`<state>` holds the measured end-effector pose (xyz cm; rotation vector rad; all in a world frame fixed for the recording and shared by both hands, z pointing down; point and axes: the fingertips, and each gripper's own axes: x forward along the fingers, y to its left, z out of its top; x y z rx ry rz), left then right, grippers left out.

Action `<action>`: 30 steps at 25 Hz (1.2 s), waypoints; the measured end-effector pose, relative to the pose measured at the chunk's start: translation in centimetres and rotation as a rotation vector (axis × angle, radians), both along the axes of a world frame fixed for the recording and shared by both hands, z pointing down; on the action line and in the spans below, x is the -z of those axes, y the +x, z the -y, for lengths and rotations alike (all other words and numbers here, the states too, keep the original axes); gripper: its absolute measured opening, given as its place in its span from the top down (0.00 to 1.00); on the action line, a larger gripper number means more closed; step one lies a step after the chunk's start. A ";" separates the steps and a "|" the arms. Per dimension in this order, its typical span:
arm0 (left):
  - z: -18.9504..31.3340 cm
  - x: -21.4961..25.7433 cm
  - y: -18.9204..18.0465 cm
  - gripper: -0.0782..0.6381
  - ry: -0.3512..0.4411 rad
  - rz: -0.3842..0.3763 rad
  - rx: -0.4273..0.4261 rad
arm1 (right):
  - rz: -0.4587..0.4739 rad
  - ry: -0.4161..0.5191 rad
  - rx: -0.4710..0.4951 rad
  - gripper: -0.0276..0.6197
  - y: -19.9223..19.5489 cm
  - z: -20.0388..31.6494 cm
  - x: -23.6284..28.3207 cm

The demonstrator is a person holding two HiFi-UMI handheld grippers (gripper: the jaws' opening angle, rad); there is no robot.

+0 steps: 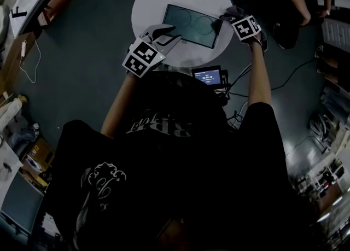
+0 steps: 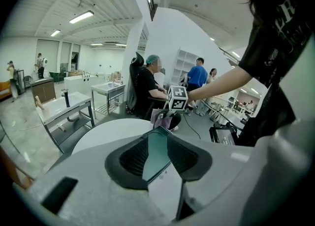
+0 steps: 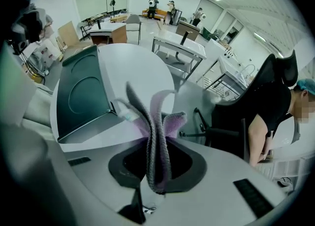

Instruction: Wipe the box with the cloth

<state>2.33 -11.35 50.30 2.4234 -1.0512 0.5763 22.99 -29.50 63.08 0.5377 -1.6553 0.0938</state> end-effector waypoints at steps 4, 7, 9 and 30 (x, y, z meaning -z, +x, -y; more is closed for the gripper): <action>-0.3 0.3 -0.6 0.71 0.004 0.000 0.023 | 0.024 -0.056 0.093 0.87 -1.7 -1.1 0.3; -0.5 0.3 -0.7 0.71 0.009 0.001 0.035 | 0.029 -0.109 0.191 0.87 -3.3 -2.7 -0.1; -0.6 0.5 -0.8 0.71 0.013 0.000 0.045 | 0.017 -0.114 0.234 0.87 -4.1 -3.1 -0.1; -3.0 0.6 -9.3 0.71 0.020 -0.014 0.222 | -0.002 -0.109 0.553 0.87 -21.1 -4.6 0.3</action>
